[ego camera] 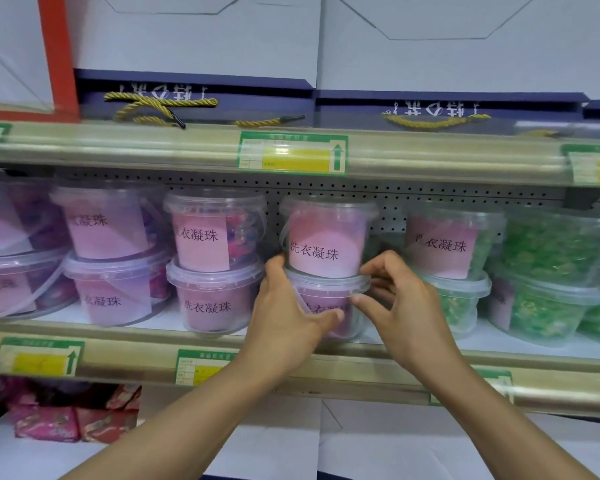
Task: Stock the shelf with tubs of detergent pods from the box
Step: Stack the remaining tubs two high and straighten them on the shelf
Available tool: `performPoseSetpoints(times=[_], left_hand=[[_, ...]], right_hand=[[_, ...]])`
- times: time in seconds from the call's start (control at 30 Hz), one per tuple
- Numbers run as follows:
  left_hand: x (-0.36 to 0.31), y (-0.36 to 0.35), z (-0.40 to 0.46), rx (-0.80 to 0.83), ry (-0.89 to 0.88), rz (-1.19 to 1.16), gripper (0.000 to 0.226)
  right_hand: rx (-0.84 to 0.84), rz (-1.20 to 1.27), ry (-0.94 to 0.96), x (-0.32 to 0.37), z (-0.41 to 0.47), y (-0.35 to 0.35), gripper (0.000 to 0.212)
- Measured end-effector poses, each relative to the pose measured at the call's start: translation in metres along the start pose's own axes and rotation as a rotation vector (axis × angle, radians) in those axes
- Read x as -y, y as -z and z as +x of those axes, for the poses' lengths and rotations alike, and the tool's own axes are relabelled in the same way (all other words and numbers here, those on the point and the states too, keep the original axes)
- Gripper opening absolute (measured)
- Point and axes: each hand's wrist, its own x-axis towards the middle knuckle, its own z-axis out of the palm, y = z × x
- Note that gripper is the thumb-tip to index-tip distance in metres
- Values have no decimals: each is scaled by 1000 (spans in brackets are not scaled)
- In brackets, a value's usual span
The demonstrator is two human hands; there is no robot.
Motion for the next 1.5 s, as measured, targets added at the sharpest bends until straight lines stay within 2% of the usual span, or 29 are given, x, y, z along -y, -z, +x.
performPoseSetpoints(times=[0.23,0.43,0.53,0.67,0.9,1.0,1.13,1.2,1.33,1.5], left_hand=[[-13,-8,-1,-169,-60,-12,94],[-8,3,-15,-219,-1,-67,90],[-7,12,-24,-234,5,-83,90],[-8,27,-34,-218,29,-101,93],[-10,51,-52,-256,66,-130,100],[-12,57,-58,-278,77,-143,102],[-13,65,-66,-296,104,-172,87],[-11,71,-71,-296,132,-189,87],[-7,79,-77,-310,152,-193,83],[-4,87,-82,-314,140,-198,83]], right_hand=[[-69,63,-2,11,-3,11,33],[34,149,-1,10,-14,14,44],[41,161,-37,4,-5,18,36],[80,-66,-79,-7,18,16,28],[243,-502,-112,-12,74,-19,56],[284,-670,-51,-15,90,-35,50],[275,-916,110,-8,96,-43,37],[259,-899,122,-5,96,-41,37],[265,-699,110,-5,85,-32,45],[325,-781,47,-6,77,-25,54]])
